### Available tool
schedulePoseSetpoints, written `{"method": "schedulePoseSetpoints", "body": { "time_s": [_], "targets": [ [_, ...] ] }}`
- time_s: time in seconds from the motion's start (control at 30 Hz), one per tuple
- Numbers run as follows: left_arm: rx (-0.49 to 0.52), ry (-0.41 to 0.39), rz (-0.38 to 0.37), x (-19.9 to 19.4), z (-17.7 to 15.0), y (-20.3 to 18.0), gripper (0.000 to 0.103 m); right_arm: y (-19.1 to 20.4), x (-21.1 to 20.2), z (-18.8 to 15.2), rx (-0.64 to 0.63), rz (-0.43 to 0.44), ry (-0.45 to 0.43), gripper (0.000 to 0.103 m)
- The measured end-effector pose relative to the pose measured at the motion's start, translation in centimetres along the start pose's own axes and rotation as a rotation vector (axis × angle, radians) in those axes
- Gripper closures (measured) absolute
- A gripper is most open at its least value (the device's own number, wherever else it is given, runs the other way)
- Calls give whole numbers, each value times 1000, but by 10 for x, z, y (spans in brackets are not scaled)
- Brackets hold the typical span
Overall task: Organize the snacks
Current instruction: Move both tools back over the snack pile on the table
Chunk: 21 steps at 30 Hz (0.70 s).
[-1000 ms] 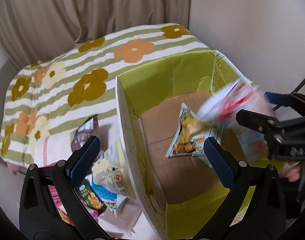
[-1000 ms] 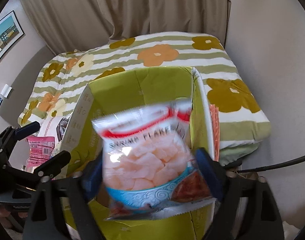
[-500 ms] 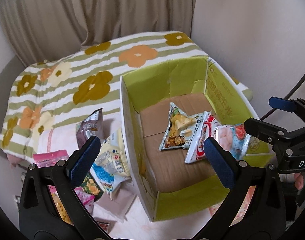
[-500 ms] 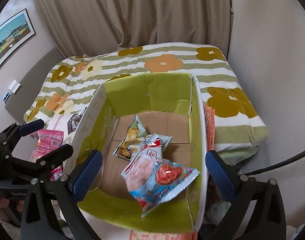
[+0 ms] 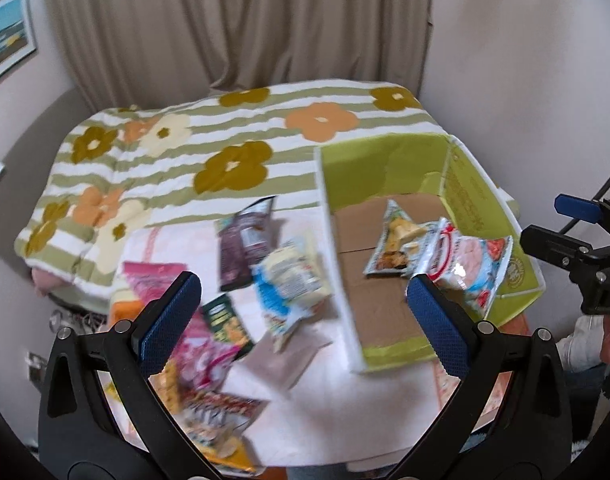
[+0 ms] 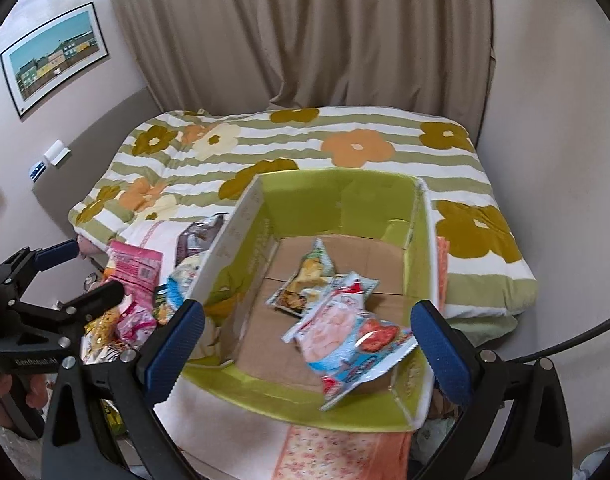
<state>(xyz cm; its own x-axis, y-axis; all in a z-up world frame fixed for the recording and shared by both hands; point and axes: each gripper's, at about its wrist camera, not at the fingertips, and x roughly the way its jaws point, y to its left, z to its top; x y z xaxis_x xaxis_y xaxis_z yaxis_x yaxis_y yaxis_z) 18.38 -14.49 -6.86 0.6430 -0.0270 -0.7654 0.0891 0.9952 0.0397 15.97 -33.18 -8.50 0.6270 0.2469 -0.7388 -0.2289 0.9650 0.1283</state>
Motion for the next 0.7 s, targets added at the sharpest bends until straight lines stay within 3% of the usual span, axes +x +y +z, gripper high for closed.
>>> {"method": "schedulePoseSetpoints", "body": {
  "time_s": [0.37, 0.7],
  "targets": [
    [-71, 1, 66, -38, -53, 145, 0, 104, 0, -13, 11, 65, -28, 0],
    [-10, 106, 19, -20, -115, 236, 1, 199, 53, -63, 86, 108, 100, 0]
  ]
}}
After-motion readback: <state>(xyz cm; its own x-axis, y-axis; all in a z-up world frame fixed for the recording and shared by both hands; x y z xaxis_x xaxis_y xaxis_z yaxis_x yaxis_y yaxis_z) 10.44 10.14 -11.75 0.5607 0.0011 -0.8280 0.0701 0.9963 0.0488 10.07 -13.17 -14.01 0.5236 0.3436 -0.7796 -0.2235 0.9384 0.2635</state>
